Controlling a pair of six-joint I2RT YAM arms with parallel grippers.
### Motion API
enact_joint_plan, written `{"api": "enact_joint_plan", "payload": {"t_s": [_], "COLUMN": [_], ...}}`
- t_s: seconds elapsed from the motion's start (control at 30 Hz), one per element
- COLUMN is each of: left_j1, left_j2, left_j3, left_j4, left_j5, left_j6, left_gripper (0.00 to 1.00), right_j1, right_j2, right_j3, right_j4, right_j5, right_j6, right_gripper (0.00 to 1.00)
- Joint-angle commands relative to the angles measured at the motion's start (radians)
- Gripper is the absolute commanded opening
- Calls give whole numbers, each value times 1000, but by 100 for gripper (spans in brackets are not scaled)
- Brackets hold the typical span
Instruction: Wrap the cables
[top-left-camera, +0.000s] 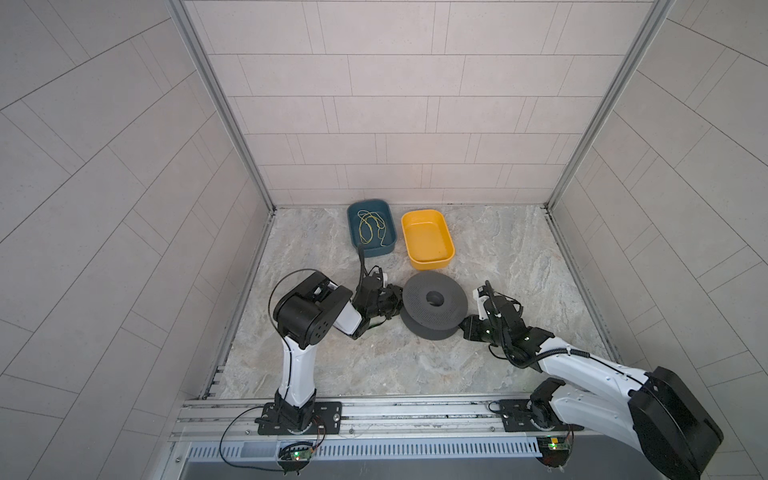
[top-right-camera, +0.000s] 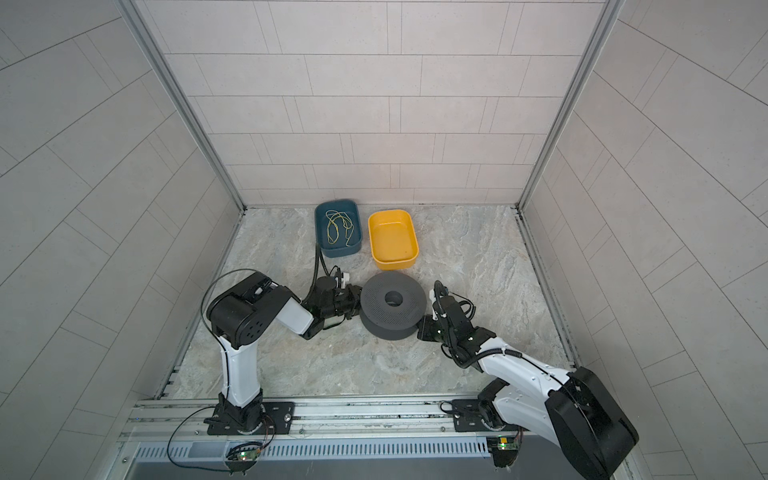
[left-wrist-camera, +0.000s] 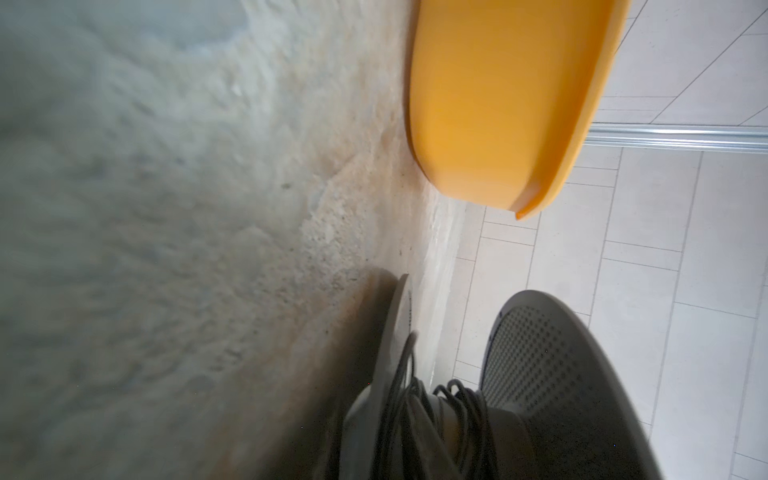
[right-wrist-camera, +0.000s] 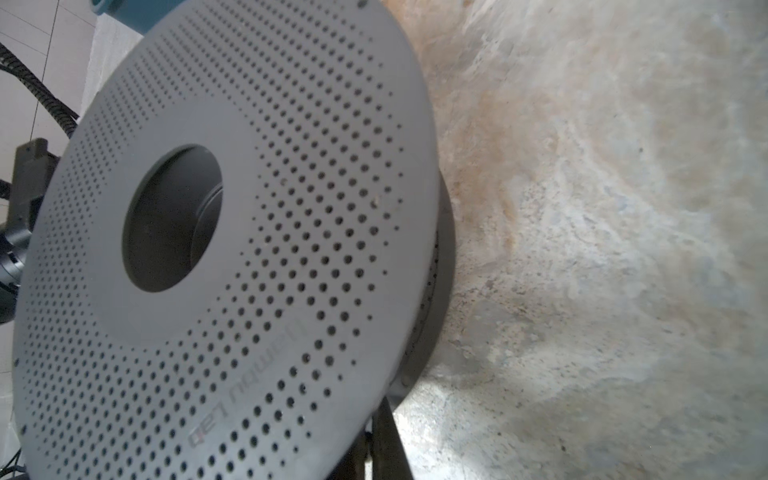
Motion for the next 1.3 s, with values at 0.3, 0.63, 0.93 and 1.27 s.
{"api": "enact_joint_plan", "payload": {"t_s": [0.3, 0.63, 0.93, 1.27], "left_j1": [-5, 6, 11, 31], "left_j2": [-160, -153, -213, -242], "left_j3": [26, 80, 163, 306], "left_j4": [-423, -635, -984, -1331], "left_j5": [-51, -69, -166, -263], "left_j6": [138, 221, 337, 505], "left_gripper": [48, 51, 54, 54], "right_j1": [-9, -10, -13, -18], "right_j2": [-12, 37, 77, 72], "right_j3": [-10, -47, -42, -35], "right_j4": [77, 161, 212, 202], "right_j5": [47, 58, 35, 74], "right_j6": [278, 339, 425, 433], "right_gripper": [0, 0, 0, 0]}}
